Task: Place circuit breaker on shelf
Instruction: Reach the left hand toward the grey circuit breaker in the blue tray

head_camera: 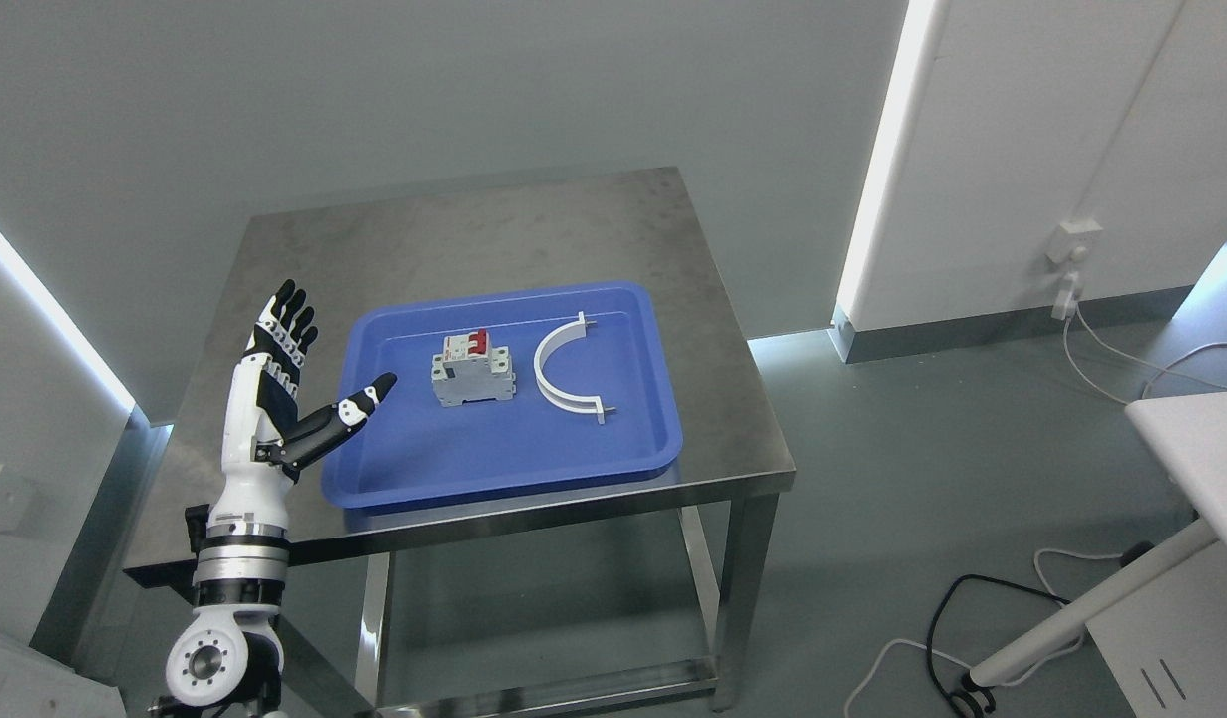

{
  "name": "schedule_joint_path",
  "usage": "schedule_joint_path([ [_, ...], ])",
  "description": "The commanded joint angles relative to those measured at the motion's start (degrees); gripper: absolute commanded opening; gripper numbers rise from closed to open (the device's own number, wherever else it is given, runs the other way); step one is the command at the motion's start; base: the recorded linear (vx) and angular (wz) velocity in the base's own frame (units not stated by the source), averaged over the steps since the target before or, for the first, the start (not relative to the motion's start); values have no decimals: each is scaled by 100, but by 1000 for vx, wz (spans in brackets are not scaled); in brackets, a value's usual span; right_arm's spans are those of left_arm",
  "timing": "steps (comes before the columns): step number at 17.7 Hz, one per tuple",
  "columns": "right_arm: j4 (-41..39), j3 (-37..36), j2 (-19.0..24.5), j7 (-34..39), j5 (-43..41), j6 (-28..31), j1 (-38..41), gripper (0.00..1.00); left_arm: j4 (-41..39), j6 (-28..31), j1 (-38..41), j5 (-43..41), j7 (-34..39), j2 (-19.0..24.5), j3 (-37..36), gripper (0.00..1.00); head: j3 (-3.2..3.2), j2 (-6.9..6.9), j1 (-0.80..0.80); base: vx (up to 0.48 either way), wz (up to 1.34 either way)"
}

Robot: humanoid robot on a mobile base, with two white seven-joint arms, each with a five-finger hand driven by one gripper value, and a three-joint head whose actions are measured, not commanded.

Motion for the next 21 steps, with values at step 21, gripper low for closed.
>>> schedule_joint_path([
  [21, 0, 0, -100, 1, 0, -4, -1, 100, 1450, 1186, -1267, -1608, -1452, 1090, -1217, 96, 0, 0, 0, 10, 2],
])
